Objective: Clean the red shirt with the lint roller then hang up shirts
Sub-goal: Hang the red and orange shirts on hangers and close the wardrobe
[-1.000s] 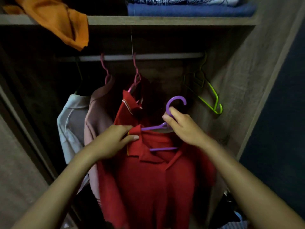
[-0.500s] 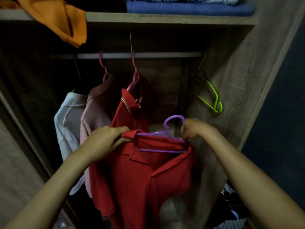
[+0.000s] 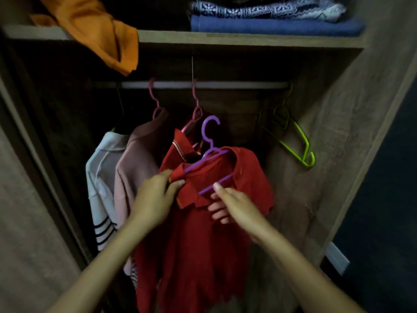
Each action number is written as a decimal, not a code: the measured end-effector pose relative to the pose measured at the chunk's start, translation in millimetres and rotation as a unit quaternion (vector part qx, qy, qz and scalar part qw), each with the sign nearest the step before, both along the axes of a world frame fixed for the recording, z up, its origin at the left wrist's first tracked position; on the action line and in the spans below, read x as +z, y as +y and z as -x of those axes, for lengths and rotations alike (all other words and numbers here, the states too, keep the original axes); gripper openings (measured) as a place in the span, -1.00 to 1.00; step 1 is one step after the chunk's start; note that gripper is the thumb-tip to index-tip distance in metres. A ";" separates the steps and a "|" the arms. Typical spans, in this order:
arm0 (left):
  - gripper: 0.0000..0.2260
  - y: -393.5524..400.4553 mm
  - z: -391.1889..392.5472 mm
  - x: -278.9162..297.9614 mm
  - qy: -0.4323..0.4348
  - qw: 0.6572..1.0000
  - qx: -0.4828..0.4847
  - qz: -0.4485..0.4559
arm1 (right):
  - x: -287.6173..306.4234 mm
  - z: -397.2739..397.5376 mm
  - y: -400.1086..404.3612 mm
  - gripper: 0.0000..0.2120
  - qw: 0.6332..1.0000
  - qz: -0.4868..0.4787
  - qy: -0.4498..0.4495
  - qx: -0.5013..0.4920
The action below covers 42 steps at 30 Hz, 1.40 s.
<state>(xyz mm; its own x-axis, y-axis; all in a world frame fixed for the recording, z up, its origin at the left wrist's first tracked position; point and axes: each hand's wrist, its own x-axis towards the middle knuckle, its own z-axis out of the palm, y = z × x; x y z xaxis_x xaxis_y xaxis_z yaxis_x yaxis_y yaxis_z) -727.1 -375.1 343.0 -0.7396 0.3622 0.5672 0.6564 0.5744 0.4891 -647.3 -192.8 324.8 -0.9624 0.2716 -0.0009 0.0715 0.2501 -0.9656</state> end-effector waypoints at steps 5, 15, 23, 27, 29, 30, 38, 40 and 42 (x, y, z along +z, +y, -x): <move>-0.97 41.5 -19.6 -2.7 -0.102 0.990 -0.063 -0.080 | 7.3 7.4 -24.0 -0.78 0.984 0.174 0.037 0.008; -0.64 48.5 -26.2 25.1 -0.152 0.949 -0.132 -0.244 | 28.0 32.3 14.0 -0.89 0.979 0.043 0.122 -0.160; -0.45 41.8 64.2 35.7 0.071 0.997 0.032 0.004 | 106.4 74.1 31.6 -0.80 0.964 -0.201 0.096 -0.146; -0.40 49.4 71.4 31.0 0.058 0.998 0.021 -0.025 | 128.6 101.5 30.5 -0.65 0.957 -0.239 0.079 -0.147; -0.34 52.7 71.8 24.8 0.052 0.998 0.005 -0.033 | 139.0 115.2 34.7 -0.61 0.958 -0.244 0.057 -0.138; -0.32 53.7 72.2 21.0 0.051 0.998 -0.005 -0.034 | 143.0 122.0 37.3 -0.61 0.959 -0.246 0.048 -0.132; -0.25 58.1 76.6 3.8 0.036 0.997 -0.036 -0.052 | 118.1 135.3 50.6 -0.74 0.952 -0.285 -0.008 -0.110; -0.24 57.7 75.0 0.8 0.037 0.998 -0.035 -0.046 | 102.1 125.1 46.8 -0.61 0.943 -0.300 0.008 -0.142; -0.20 57.3 73.1 -2.4 0.041 0.998 -0.035 -0.038 | 80.5 108.3 41.0 -0.38 0.929 -0.337 0.023 -0.153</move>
